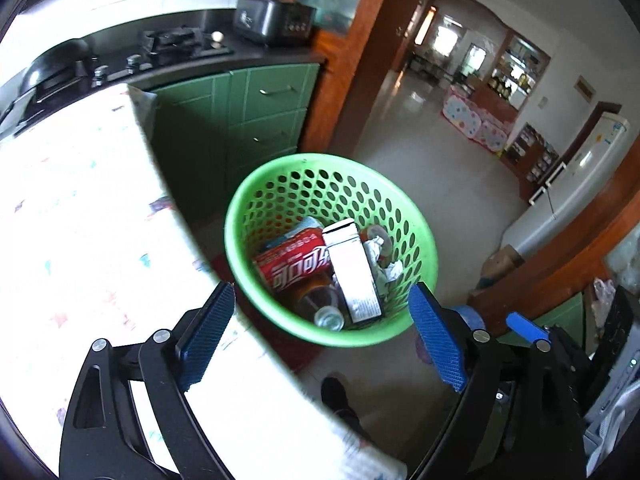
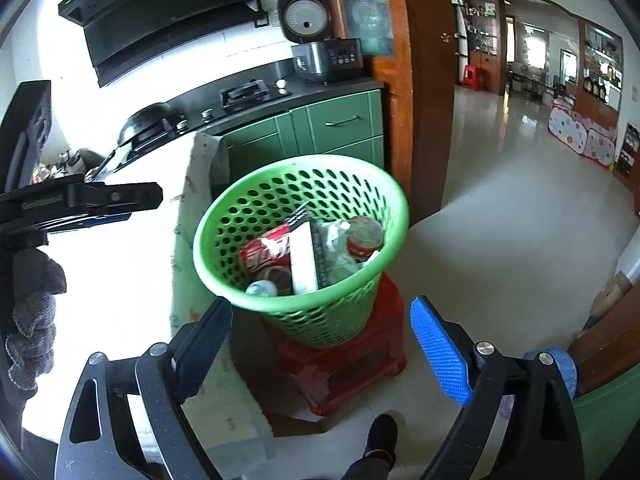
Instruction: Collect trash
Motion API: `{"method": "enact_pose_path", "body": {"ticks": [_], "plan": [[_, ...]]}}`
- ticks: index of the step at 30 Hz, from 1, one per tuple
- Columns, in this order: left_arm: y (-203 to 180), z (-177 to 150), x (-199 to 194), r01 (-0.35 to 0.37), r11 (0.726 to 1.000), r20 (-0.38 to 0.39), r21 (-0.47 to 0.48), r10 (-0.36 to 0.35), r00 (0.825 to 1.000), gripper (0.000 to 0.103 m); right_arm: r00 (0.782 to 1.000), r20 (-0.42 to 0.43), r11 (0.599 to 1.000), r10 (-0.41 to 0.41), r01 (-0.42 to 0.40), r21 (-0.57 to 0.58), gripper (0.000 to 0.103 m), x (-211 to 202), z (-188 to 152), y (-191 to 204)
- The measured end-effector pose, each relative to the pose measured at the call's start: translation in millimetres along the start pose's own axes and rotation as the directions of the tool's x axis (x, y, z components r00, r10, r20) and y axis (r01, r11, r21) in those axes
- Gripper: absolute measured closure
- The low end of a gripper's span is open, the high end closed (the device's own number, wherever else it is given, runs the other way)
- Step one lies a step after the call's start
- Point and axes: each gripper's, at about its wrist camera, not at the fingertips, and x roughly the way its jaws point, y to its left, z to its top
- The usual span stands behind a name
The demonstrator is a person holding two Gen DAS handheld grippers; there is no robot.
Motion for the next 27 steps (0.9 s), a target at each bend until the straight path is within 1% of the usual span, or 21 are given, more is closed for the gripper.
{"method": "enact_pose_path", "body": {"ticks": [3, 6, 8, 12, 14, 17, 19, 22, 27], "plan": [[6, -11, -24, -0.045, 0.999, 0.044, -0.005, 0.045, 0.998, 0.011, 1.0, -0.001, 1.0, 0.014, -0.014, -0.019, 0.014, -6, -6, 13], [11, -23, -47, -0.088, 0.996, 0.085, 0.001, 0.087, 0.993, 0.01, 1.0, 0.001, 0.999, 0.021, -0.021, -0.042, 0.013, -11, -14, 27], [15, -33, -65, -0.126, 0.992, 0.116, 0.004, 0.124, 0.985, 0.009, 0.999, 0.003, 0.998, 0.04, -0.04, -0.045, 0.012, -14, -17, 35], [28, -52, -94, -0.168, 0.986, 0.16, -0.009, 0.168, 0.973, 0.008, 0.998, 0.006, 0.996, 0.063, -0.063, -0.06, 0.011, -23, -23, 50], [34, -63, -108, -0.201, 0.979, 0.182, -0.016, 0.201, 0.963, 0.007, 0.997, 0.004, 0.995, 0.074, -0.074, -0.068, 0.011, -27, -26, 57], [42, -80, -123, -0.238, 0.971, 0.19, -0.038, 0.24, 0.952, 0.006, 0.996, 0.007, 0.992, 0.093, -0.092, -0.084, 0.011, -32, -32, 68], [46, -92, -132, -0.25, 0.967, 0.199, -0.049, 0.255, 0.946, 0.006, 0.995, 0.007, 0.99, 0.102, -0.1, -0.096, 0.011, -36, -36, 74], [53, -110, -145, -0.296, 0.954, 0.212, -0.057, 0.301, 0.93, 0.006, 0.994, 0.007, 0.988, 0.113, -0.111, -0.109, 0.011, -40, -43, 81], [67, -136, -168, -0.336, 0.937, 0.229, -0.099, 0.35, 0.908, 0.006, 0.991, 0.007, 0.984, 0.131, -0.13, -0.119, 0.011, -48, -52, 91]]}}
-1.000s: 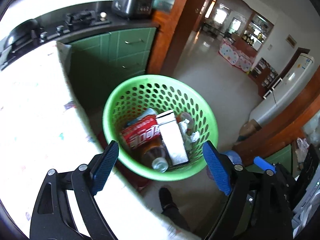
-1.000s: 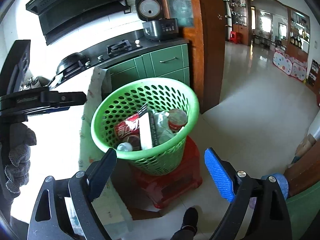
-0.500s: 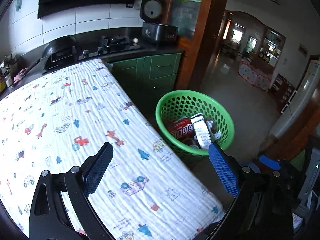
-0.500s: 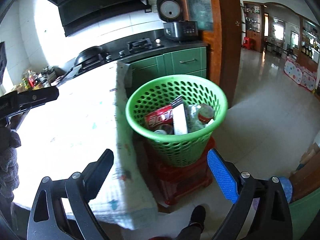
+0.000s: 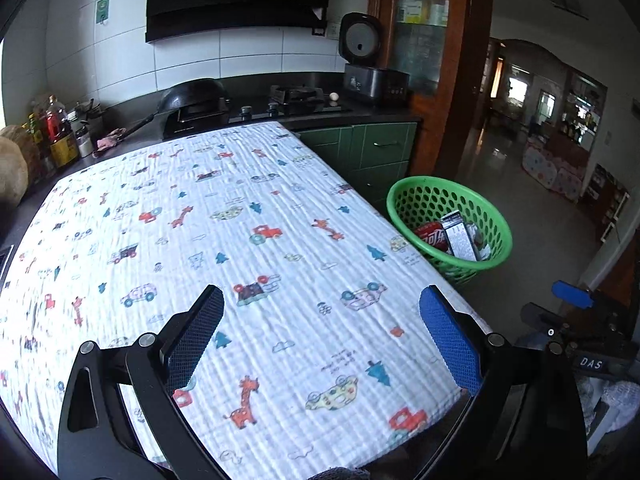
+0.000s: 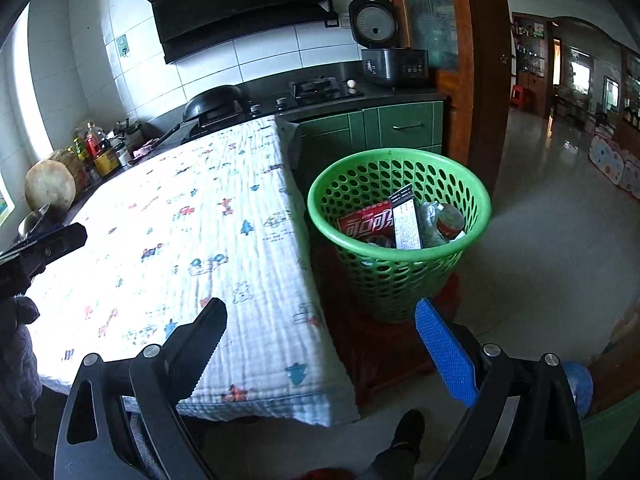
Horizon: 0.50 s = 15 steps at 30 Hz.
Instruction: Collect trash
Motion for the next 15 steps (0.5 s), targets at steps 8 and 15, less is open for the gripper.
{"method": "enact_pose_path", "body": {"ticks": [8, 15], "plan": [[22, -30, -28, -0.09, 0.995, 0.034, -0.043, 0.092, 0.995, 0.005, 1.0, 0.027, 0.999, 0.005, -0.004, -0.035, 0.011, -10, -8, 21], [24, -53, -43, -0.152, 0.987, 0.051, -0.045, 0.154, 0.987, 0.005, 0.999, 0.035, 0.998, 0.007, -0.005, -0.067, 0.01, -15, -18, 33]]}}
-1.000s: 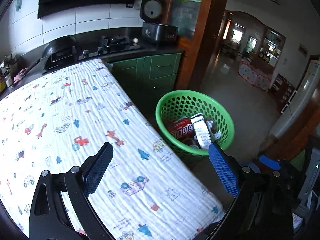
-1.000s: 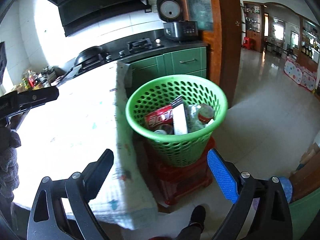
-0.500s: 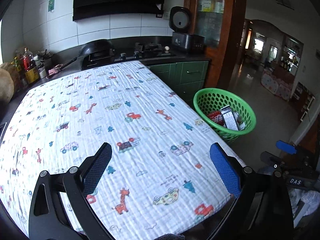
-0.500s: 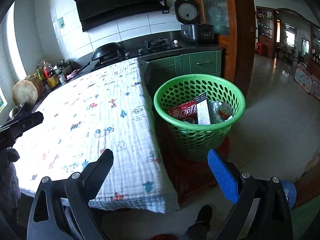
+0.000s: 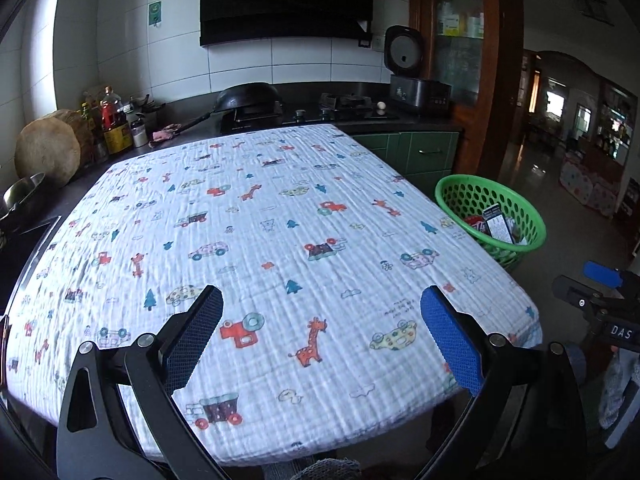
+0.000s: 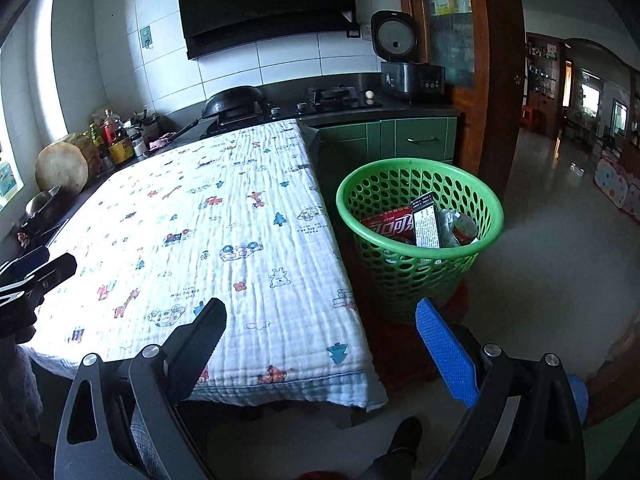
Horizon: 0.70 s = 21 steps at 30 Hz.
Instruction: Collect trash
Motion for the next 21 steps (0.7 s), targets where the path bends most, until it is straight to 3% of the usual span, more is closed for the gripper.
{"method": "enact_pose_path", "body": {"ticks": [11, 21], "plan": [[4, -23, -15, -0.046, 0.999, 0.009, -0.006, 0.046, 0.999, 0.005, 1.0, -0.006, 1.0, -0.003, 0.003, -0.016, 0.01, -4, -17, 4], [-6, -24, -19, -0.07, 0.997, 0.033, 0.013, 0.069, 0.997, 0.005, 1.0, -0.02, 1.0, -0.014, 0.014, 0.002, 0.01, -6, -24, -2]]}}
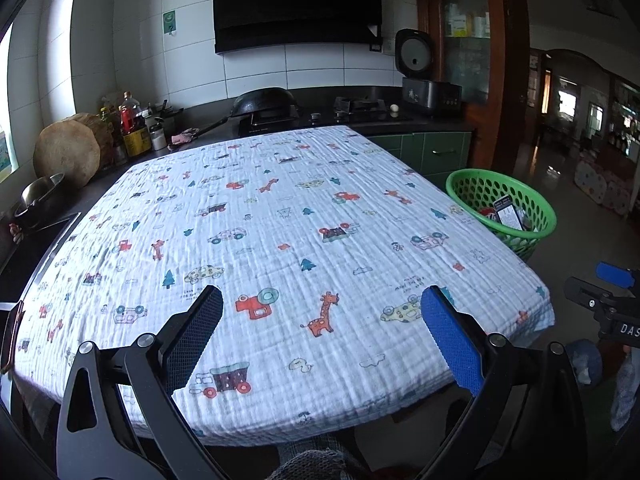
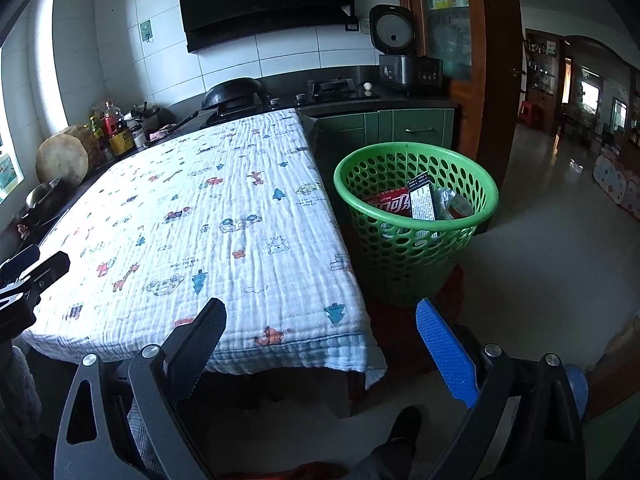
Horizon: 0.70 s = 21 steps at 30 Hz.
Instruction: Collect trash
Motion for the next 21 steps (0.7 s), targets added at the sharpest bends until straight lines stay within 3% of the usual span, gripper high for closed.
{"method": "enact_pose_path", "body": {"ticks": [21], "plan": [[2, -7, -9, -0.044, 0.999, 0.003, 0.013, 0.044, 0.999, 0.005, 1.0, 0.025, 0.999, 0.002, -0.001, -0.046, 0.01, -12, -3, 6]]}}
